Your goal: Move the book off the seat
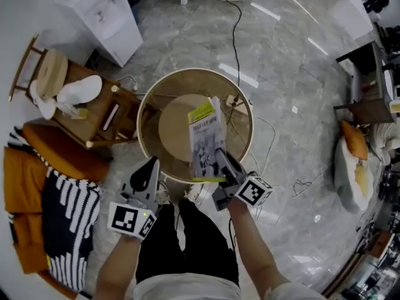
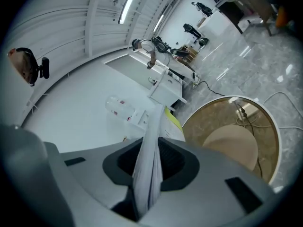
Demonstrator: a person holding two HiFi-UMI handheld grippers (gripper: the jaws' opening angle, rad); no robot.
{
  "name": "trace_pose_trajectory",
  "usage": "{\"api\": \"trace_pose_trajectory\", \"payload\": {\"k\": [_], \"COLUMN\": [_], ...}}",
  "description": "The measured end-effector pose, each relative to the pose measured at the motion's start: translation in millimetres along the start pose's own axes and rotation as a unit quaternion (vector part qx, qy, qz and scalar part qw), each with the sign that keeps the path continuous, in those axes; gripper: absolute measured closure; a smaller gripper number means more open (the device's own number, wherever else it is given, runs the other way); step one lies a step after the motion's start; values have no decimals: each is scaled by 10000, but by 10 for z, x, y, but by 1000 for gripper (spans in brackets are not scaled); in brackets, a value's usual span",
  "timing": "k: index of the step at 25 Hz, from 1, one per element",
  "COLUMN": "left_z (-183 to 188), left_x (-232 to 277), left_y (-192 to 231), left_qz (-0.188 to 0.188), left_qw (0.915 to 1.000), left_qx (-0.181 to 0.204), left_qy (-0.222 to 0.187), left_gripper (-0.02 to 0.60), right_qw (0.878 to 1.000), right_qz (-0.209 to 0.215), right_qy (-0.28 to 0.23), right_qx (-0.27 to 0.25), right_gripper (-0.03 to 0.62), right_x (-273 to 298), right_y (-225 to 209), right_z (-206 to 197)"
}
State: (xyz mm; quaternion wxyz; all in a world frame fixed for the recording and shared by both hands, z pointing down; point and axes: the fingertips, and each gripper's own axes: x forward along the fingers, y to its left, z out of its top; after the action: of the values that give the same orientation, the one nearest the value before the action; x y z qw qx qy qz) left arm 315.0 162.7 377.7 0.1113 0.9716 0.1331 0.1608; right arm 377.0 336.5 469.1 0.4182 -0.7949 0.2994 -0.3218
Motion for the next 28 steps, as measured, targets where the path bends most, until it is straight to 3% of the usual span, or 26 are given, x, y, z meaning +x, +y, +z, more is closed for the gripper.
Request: {"api": "trace_pose_trajectory", "payload": {"k": [9, 15, 20, 28], "left_z": [-595, -706, -763, -842], "left_x": [263, 395, 441, 475], "left_y": [202, 324, 381, 514], "left_qz": [202, 349, 359, 405], "left_qw": [9996, 9992, 9989, 9982], "left_qx": [-57, -116, -142, -154], "left_qy": [191, 182, 264, 410], "left_gripper": [565, 565, 565, 565], "right_qw": [9997, 9996, 9998, 9971], "right_qz": [-113, -117, 140, -441], "right_qy": [172, 172, 163, 534], "right_qx": [-103, -190, -14, -316], "right_gripper": [502, 502, 502, 502], "right_x": [582, 859, 1145, 1485], "right_y": [-573, -782, -814, -1321], "right_z": [-218, -158, -173, -474]}}
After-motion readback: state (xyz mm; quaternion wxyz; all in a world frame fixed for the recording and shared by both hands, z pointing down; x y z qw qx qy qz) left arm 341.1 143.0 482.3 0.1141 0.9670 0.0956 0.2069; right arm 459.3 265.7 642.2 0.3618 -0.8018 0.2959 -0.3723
